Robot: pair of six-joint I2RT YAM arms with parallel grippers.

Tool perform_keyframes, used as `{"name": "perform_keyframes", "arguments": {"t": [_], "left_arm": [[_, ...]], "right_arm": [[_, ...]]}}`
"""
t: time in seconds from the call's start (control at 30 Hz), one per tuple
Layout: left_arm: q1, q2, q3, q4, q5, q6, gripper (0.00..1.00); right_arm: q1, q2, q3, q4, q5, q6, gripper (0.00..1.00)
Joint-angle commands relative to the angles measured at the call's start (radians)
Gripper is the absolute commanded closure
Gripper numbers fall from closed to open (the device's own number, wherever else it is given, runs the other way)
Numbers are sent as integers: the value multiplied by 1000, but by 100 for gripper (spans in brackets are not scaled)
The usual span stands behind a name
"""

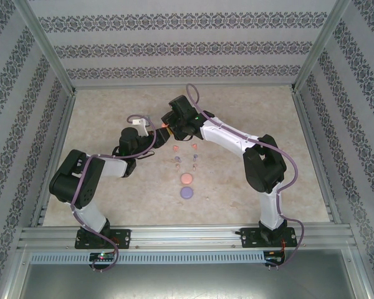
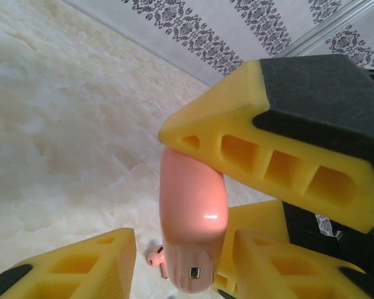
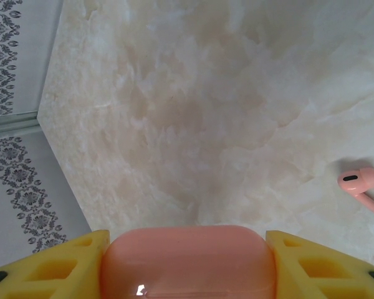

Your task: Insert the wireless bluetooth earbuds into the charging case

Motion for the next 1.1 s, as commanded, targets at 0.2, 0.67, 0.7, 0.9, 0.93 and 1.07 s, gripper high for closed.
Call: {"name": "perform_keyframes", "arguments": {"t": [0.2,0.67,0.7,0.9,0.93,1.07], "left_arm": [[-16,19,36,65,-29,-5,64],[-38,31,44,64,-31,-3,77],[-39,29,45,60,-31,-2,78],[-47,19,52,34,-23,0,99],[-46,16,52,31,-22,0,100],[-45,-18,50,-19,-21,14,100]], "right_arm": [[16,-33,-37,30,-3,22,53],[17,-50,-57,61,-10,39,53],[18,-52,-57,65,-9,39,52],[8,-74,-70,103,0,50,36],[3,-84,-79,119,7,48,33],[-18,-141,-111,140,51,18,20]]}}
